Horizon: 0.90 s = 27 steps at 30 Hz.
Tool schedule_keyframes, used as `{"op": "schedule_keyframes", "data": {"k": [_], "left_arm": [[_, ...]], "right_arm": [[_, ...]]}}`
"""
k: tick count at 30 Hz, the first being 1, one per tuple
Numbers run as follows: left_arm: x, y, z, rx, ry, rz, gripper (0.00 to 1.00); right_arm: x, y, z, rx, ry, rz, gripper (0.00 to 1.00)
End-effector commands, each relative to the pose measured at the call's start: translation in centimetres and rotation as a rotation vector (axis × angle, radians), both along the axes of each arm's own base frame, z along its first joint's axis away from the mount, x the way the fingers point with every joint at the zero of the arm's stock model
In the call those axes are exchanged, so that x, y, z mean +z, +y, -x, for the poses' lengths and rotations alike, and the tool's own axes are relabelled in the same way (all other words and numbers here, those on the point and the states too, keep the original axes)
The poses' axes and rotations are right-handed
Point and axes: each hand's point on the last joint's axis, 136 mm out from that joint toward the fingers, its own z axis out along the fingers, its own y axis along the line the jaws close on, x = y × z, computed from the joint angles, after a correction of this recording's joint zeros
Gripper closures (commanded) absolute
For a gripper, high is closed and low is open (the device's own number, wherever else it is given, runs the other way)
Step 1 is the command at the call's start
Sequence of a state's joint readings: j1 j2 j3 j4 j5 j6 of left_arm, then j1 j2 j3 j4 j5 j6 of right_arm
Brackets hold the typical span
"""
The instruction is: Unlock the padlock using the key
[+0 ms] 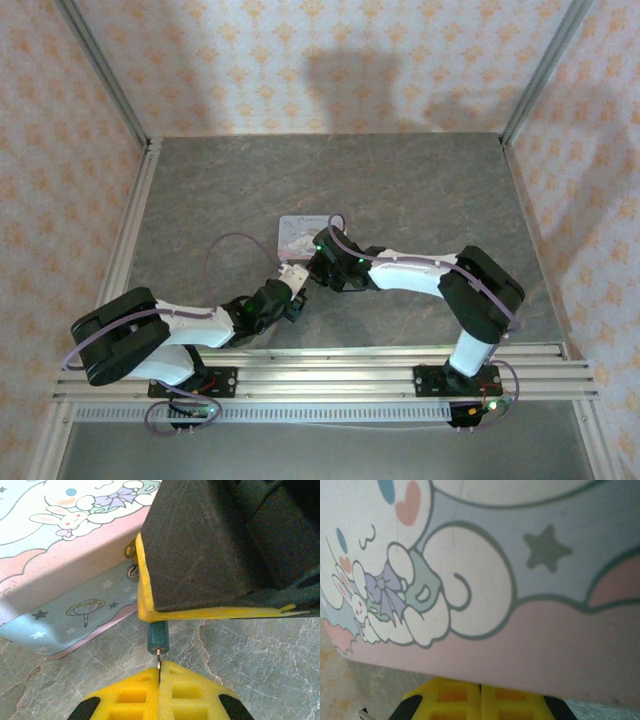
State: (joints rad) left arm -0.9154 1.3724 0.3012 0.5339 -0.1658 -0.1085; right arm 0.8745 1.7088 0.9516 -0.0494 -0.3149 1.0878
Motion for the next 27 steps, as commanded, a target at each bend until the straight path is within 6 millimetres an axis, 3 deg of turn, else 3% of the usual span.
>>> {"op": "schedule_keyframes", "data": {"k": [1, 9, 14, 17, 27], "left_arm": [[0.6, -0.8, -0.1, -0.008, -0.006, 0.041, 1.0], [0.7, -1.3, -0.2, -0.015, 0.008, 0.048, 0.99], [0.4, -0.6, 0.0, 0.024, 0.021, 0.083, 0.67], [0.4, -0.1, 0.2, 0.043, 0.036, 0.102, 0.58], [1.9, 2.2, 0.6, 0.08, 0.042, 0.128, 0.55]], "right_arm": [[-1.6, -0.4, 1.0, -0.006, 0.059, 0.031, 1.0], [-1.1, -1.2, 0.9, 0.015, 0.005, 0.054, 1.0], [-0.8, -1.6, 0.9, 0.07, -0.044, 0.087, 1.0], [-1.0, -2.8, 1.0, 0.081, -0.071, 0.142, 1.0], [-1.8, -4.7, 0.6, 0.127, -0.093, 0.09, 1.0]]}}
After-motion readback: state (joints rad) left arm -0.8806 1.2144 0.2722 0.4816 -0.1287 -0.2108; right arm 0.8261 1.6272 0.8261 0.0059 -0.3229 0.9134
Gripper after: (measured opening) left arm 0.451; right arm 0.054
